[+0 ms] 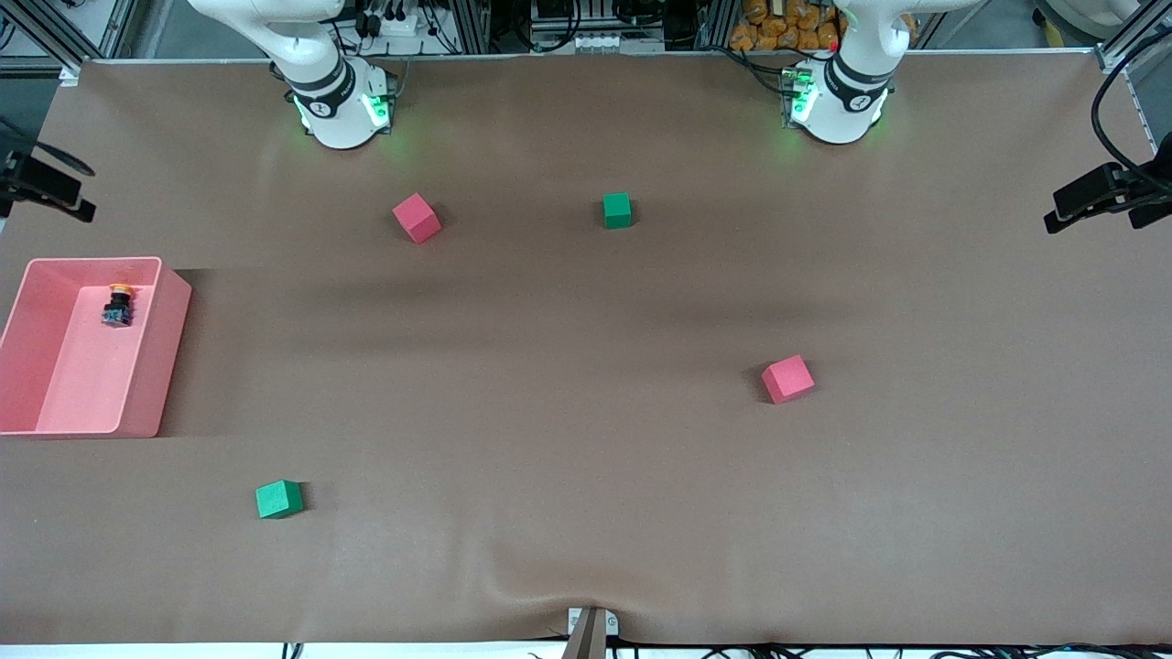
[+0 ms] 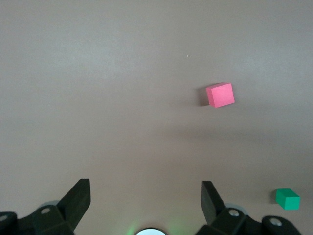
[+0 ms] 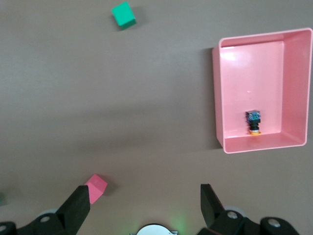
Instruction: Place and upright button with both arms
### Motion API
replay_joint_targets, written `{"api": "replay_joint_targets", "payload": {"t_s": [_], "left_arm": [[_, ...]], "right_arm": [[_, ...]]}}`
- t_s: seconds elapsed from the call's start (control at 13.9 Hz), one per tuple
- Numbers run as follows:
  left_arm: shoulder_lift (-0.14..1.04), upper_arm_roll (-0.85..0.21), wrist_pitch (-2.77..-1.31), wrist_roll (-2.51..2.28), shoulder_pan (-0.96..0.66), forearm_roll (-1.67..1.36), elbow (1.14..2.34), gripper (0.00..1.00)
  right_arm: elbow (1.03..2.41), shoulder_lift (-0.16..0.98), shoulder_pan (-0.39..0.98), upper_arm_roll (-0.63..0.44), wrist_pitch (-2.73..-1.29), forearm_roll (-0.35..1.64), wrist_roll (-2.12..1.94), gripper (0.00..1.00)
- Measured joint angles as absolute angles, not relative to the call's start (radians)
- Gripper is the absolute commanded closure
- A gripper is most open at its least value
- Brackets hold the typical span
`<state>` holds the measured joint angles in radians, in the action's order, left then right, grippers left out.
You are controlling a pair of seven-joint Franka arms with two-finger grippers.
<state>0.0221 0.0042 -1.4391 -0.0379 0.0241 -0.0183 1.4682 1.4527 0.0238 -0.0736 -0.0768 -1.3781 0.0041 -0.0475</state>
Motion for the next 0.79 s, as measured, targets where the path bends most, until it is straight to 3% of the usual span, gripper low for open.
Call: {"api": "replay_joint_targets", "payload": {"t_s": [0.29,0.79], "left_arm": [[0.022,0.004,-1.434,-0.038,0.024,-0.018,1.468,0.00],[0.022,0.004,-1.434,-0.043,0.024,-0.018,1.468,0.00]], "right_arm": [[1.480,0.073,-0.203,-0.083,-1.416,0.002,-0.188,0.00],[1.686,0.089,-0.351,-0.087,-1.606,-0.023,-0.339,0.00]]}}
